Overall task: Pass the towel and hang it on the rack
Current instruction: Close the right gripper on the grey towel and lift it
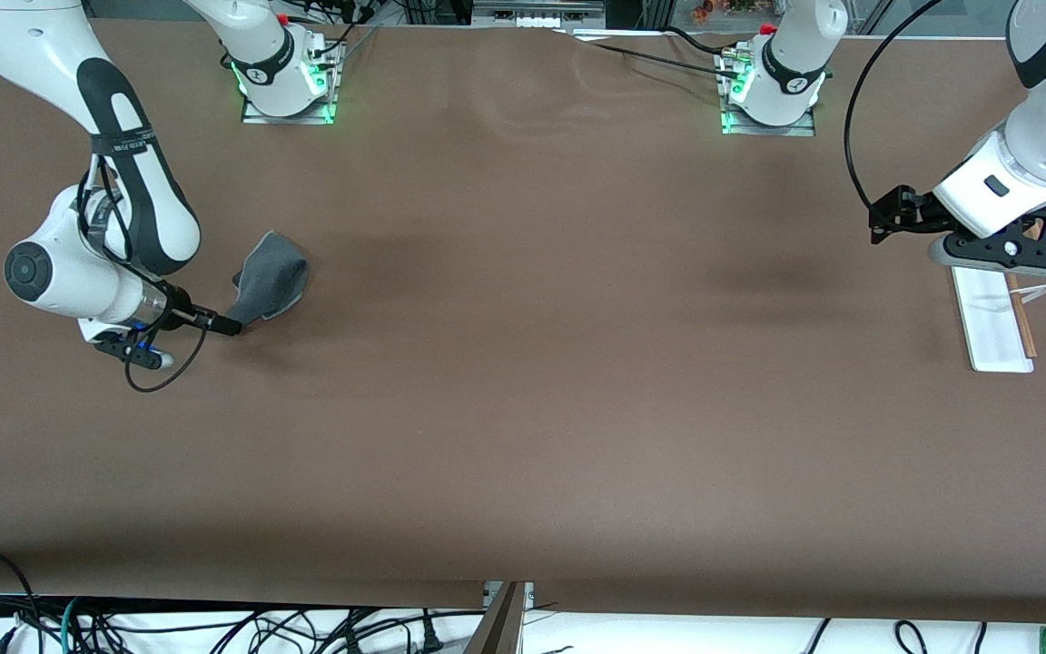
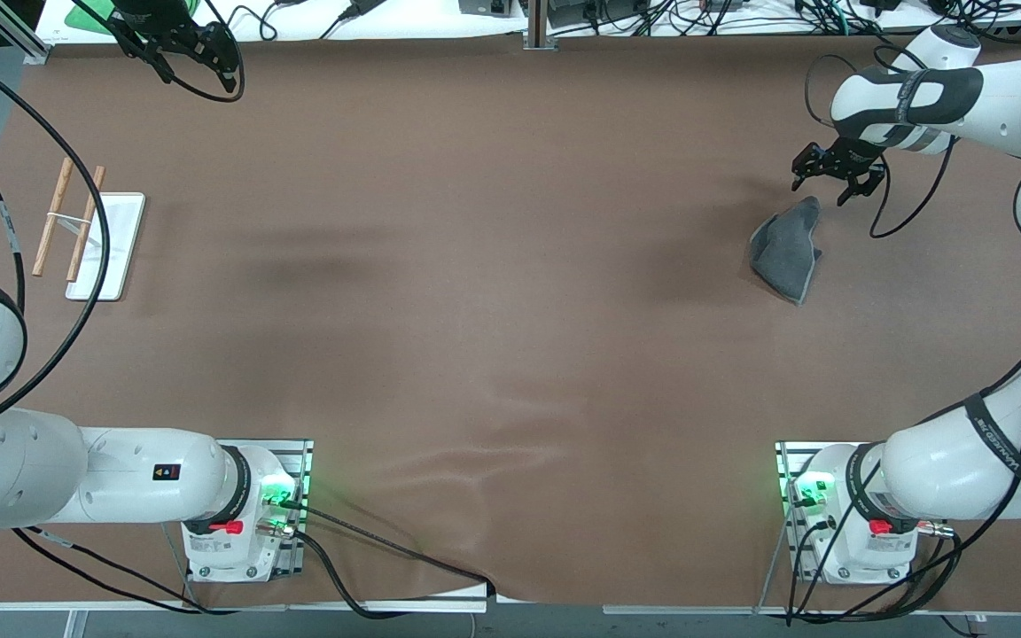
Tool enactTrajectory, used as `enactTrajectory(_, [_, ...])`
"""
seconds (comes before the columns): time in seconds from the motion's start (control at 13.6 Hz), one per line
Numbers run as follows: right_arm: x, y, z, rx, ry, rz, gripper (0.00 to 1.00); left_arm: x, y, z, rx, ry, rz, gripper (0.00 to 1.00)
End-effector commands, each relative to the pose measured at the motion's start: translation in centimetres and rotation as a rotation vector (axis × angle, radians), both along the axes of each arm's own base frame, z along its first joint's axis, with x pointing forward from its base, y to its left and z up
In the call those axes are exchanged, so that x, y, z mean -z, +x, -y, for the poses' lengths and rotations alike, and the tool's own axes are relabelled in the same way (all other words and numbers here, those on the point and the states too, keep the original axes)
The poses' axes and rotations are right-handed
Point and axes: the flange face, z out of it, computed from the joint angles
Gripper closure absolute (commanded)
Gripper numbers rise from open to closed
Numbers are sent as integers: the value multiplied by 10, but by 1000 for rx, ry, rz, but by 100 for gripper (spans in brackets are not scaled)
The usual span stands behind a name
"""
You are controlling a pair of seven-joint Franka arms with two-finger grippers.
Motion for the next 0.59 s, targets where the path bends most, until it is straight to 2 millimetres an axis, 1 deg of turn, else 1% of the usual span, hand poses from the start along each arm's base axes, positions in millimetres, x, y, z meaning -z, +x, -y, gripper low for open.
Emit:
enactTrajectory(0.0, [10,-1,2,112,-4,-3,0,-5,2,-1,-7,-15,-6,0])
enactTrajectory(0.15, [13,-1,1,193,-17,-18,0,-6,2,-1,-7,-15,-5,0])
enactTrajectory(0.37, [20,-5,7,213,-27,-35,0,-6,2,-1,-7,-15,-5,0])
enactTrajectory(0.44, [20,-5,11,216,-30,-33,2,-6,2,-1,-7,-15,-5,0])
enactTrajectory(0.52, [20,-5,11,215,-32,-34,9,-7,2,0,-6,-15,-3,0])
